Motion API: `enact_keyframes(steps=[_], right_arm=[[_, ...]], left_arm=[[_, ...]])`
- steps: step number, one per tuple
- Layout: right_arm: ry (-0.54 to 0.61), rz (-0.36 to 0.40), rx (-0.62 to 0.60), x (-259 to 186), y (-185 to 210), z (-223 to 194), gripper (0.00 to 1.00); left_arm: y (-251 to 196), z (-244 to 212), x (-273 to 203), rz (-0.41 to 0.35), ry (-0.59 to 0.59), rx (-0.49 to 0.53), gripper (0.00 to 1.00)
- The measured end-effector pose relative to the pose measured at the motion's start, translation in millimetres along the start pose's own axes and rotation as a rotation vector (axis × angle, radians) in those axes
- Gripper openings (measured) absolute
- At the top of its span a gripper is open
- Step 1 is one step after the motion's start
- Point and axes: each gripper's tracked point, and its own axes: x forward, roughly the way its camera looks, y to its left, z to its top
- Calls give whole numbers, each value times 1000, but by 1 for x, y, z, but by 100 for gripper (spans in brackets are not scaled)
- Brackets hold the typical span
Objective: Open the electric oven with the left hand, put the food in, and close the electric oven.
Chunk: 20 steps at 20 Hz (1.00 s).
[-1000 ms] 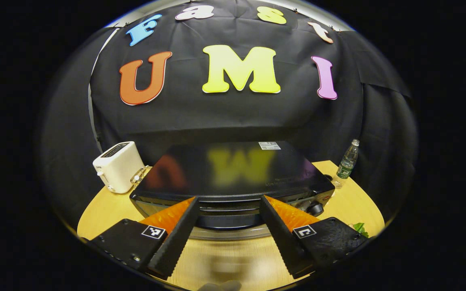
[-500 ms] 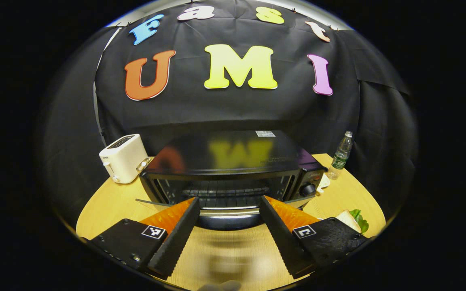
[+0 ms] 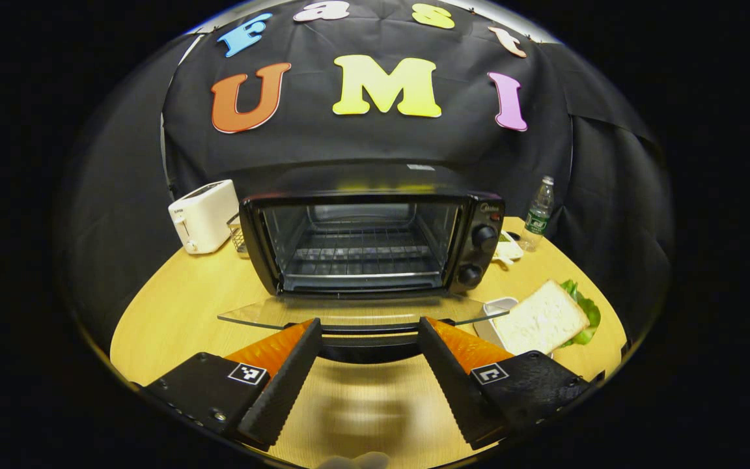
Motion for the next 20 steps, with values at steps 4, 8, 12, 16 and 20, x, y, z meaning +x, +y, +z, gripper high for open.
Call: enact_keyframes(steps=[4, 8, 12, 16, 20], right_arm=[[33, -1, 8, 0, 3, -24, 100], [72, 0, -2, -2, 7, -42, 96], [101, -6, -13, -2, 9, -53, 96], [127, -1, -14, 3, 13, -64, 96], [164, 30, -15, 19, 20, -79, 96]], left_arm=[[0, -33, 1, 7, 45, 12, 98], [2, -68, 8, 18, 114, -4, 100], [8, -87, 15, 24, 164, -37, 96], [11, -80, 10, 20, 123, -1, 96], [25, -61, -8, 25, 65, 3, 96]])
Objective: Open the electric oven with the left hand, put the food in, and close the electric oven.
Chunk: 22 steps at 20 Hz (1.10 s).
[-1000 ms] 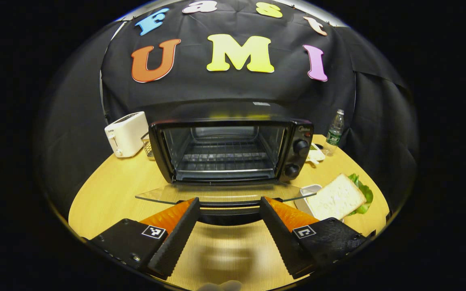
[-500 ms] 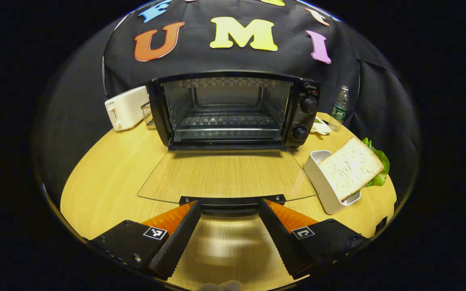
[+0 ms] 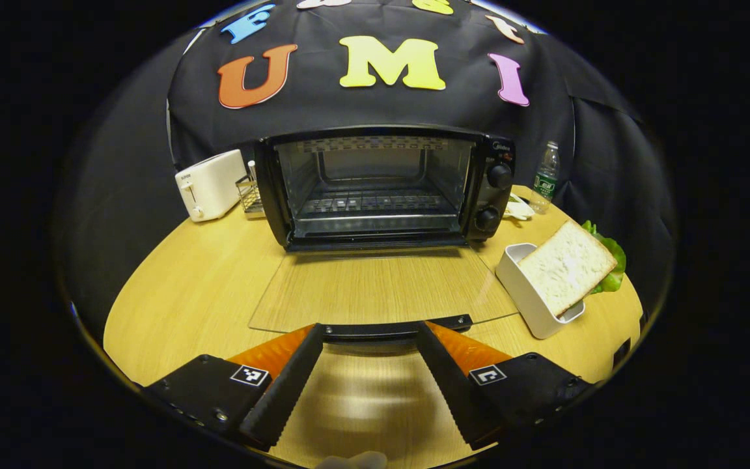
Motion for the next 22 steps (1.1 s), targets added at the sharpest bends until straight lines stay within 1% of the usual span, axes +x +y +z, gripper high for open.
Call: enact_keyframes(steps=[2, 3, 4, 8, 10, 11, 14, 15, 16, 17, 19, 22], right_arm=[[34, 55, 15, 16, 9, -13, 96], [60, 89, 29, 26, 14, -21, 100], [82, 126, 44, 37, 20, -30, 96], [186, 269, 103, 84, 46, -66, 96], [246, 344, 128, 108, 61, -84, 96], [280, 382, 140, 120, 70, -94, 95], [372, 494, 195, 153, 90, -111, 86], [408, 530, 218, 161, 97, -115, 86], [435, 569, 233, 168, 104, -118, 84], [455, 601, 239, 178, 110, -120, 84], [497, 633, 239, 197, 115, -123, 82], [562, 691, 269, 218, 126, -127, 82]], left_arm=[[5, 15, -15, 1, -39, -5, 96], [12, 25, -24, 12, -59, -2, 96], [16, 36, -33, 17, -86, -4, 96], [19, 74, -74, 16, -167, -31, 96], [18, 98, -97, 27, -228, -21, 96], [16, 111, -108, 31, -257, -17, 96], [5, 146, -138, 22, -343, -6, 95], [1, 158, -146, 19, -360, -14, 95], [-1, 165, -155, 20, -376, -21, 95], [-1, 175, -162, 34, -391, -22, 95], [-2, 191, -171, 55, -407, -29, 95], [-10, 206, -176, 76, -425, -29, 95]])
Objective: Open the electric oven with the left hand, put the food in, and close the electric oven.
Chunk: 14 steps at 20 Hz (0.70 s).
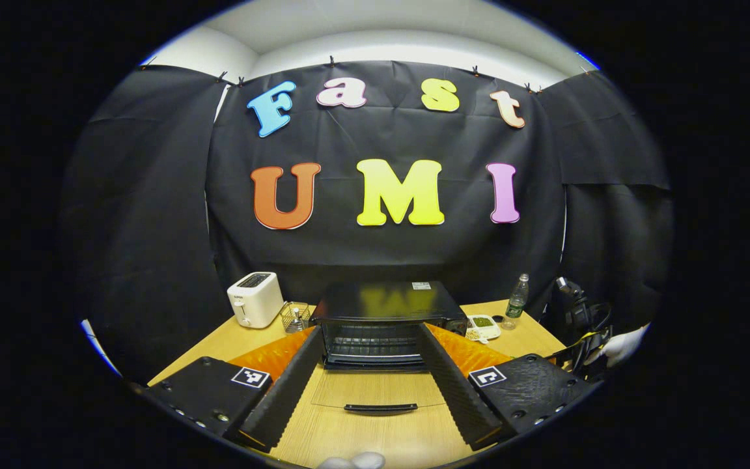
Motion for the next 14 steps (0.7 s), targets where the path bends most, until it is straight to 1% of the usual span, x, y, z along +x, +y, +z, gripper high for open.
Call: enact_keyframes(steps=[1, 2, 3, 5, 6, 7, 8, 10, 12, 13, 14], right_arm=[[24, 23, 20, 6, 0, 2, 82], [43, 49, 42, 11, 0, 3, 92], [68, 72, 63, 16, 1, 3, 80], [109, 107, 99, 21, 1, 1, 73], [123, 121, 114, 23, 3, -1, 67], [133, 134, 124, 25, 4, 0, 64], [136, 147, 141, 24, 5, 1, 50], [141, 157, 160, 26, 8, 3, 42], [146, 155, 138, 24, 10, 4, 34], [144, 150, 130, 22, 12, 6, 34], [134, 146, 119, 20, 16, 8, 42]], left_arm=[[-2, 3, 1, 2, -1, 5, 95], [-4, 5, 2, 8, -4, 15, 96], [-7, 7, 2, 8, -9, 25, 96], [-12, 13, 2, 12, -10, 33, 96], [-14, 15, 4, 10, -12, 29, 96], [-14, 18, 5, 17, -21, 21, 96], [-14, 22, 6, 18, -24, 8, 95], [-10, 28, 8, 27, -35, -9, 96], [-6, 29, 9, 34, -39, -24, 96], [-3, 29, 10, 32, -36, -29, 96], [0, 27, 11, 34, -37, -32, 95]])
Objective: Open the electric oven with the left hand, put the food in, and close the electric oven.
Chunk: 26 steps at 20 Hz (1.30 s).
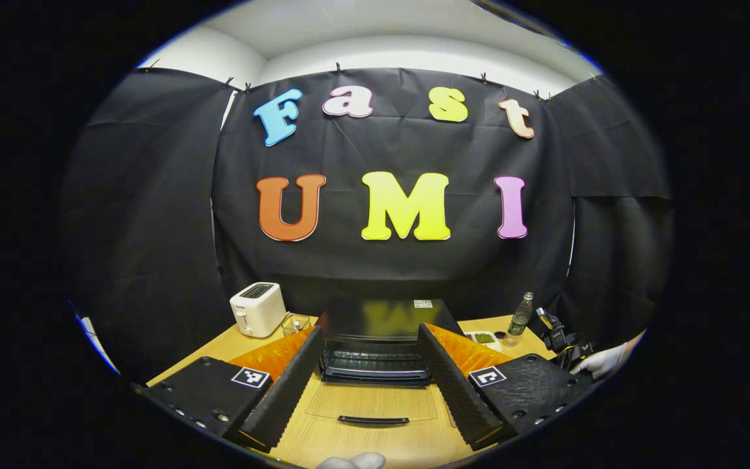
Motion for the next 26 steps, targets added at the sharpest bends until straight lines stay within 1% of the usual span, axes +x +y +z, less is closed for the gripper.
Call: enact_keyframes(steps=[1, 5, 8, 10, 12, 16, 19, 21, 23, 25, 26], right_arm=[[-16, -4, -3, -3, 5, 4, 33], [-101, -6, 4, -20, 32, 18, 33], [-168, 0, 24, -25, 55, 20, 32], [-206, 13, 52, -19, 71, 19, 33], [-245, 23, 107, -11, 84, 14, 33], [-357, 47, 207, 15, 113, 11, 32], [-434, 69, 230, 43, 139, 13, 32], [-487, 112, 279, 65, 158, 20, 32], [-533, 142, 346, 87, 169, 29, 32], [-591, 174, 369, 108, 178, 42, 32], [-618, 175, 387, 117, 178, 47, 32]], left_arm=[[3, 1, -1, -2, -1, -1, 95], [13, 0, -2, -30, -5, 8, 96], [22, -4, -4, -67, 6, 17, 95], [27, -5, -5, -93, 5, 26, 95], [33, -8, -4, -113, 11, 27, 95], [38, -15, -7, -167, 20, 29, 95], [45, -23, -9, -201, 32, 55, 95], [50, -30, -11, -209, 43, 72, 95], [52, -35, -14, -214, 51, 82, 95], [53, -40, -13, -217, 49, 86, 95], [52, -42, -12, -220, 46, 88, 95]])
